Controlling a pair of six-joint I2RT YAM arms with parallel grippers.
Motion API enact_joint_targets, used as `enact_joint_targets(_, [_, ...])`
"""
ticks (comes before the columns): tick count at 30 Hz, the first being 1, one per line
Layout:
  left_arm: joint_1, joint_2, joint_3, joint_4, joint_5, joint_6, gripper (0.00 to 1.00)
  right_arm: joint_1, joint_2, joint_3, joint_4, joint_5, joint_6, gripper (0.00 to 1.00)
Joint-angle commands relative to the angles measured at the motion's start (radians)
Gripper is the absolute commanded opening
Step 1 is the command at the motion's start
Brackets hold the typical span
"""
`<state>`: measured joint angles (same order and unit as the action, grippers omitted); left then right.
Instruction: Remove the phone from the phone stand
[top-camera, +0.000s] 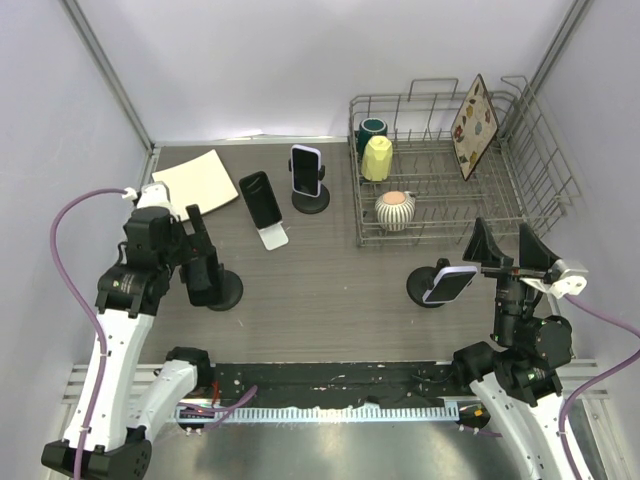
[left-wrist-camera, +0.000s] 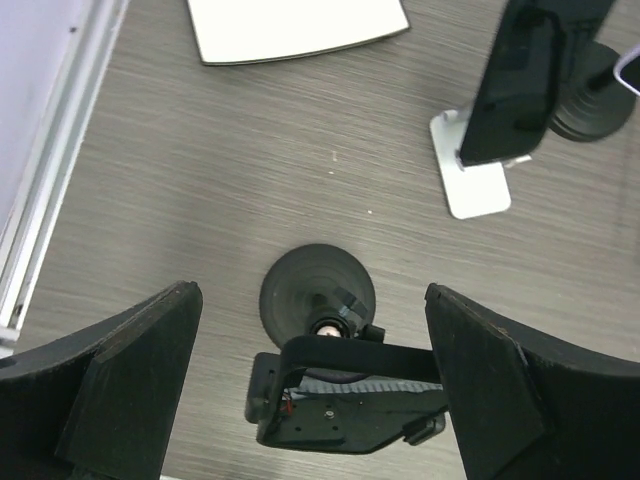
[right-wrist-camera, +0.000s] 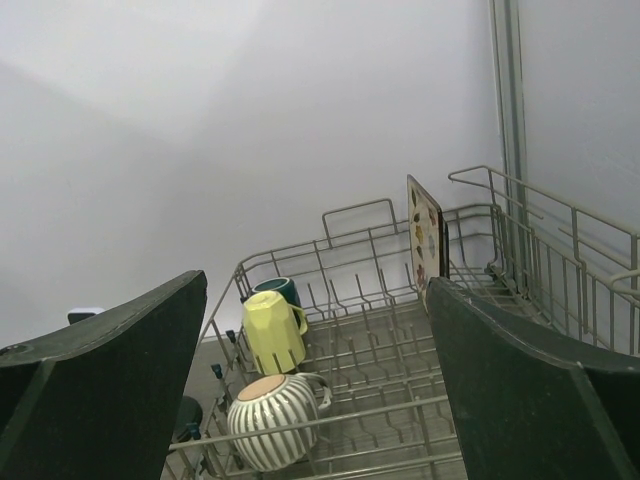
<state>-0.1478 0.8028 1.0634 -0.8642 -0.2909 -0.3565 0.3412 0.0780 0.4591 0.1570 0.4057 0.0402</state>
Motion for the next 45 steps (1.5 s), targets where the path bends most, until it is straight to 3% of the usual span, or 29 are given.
enact_joint_targets(1, [0.001, -0.001, -0.005, 0.039, 0.162, 0.083, 1.0, 0.007, -0.007, -0.002, 0.041, 0.008, -0.008, 0.97])
enact_joint_targets(26, [-0.045, 0.053, -0.048, 0.016, 0.144, 0.146, 1.0, 0.009, -0.001, -0.004, 0.047, 0.013, 0.003, 0.97])
enact_joint_targets(29, [-0.067, 0.076, -0.023, 0.017, 0.163, 0.159, 0.83, 0.007, -0.003, -0.004, 0.047, 0.016, 0.004, 0.97])
enact_joint_targets(33, [-0.099, 0.117, 0.026, 0.033, 0.235, 0.166, 0.53, 0.007, -0.001, 0.003, 0.039, 0.01, 0.013, 0.97])
enact_joint_targets(36, [-0.13, 0.157, 0.065, 0.056, 0.286, 0.168, 0.38, 0.007, 0.009, 0.01, 0.036, -0.005, 0.023, 0.98])
enact_joint_targets(41, [-0.211, 0.242, 0.141, 0.129, 0.421, 0.191, 0.23, 0.007, 0.101, 0.093, -0.014, -0.181, 0.03, 0.97])
enact_joint_targets(45, [-0.308, 0.337, 0.23, 0.152, 0.453, 0.264, 0.21, 0.007, 0.245, 0.209, -0.134, -0.44, 0.018, 0.98])
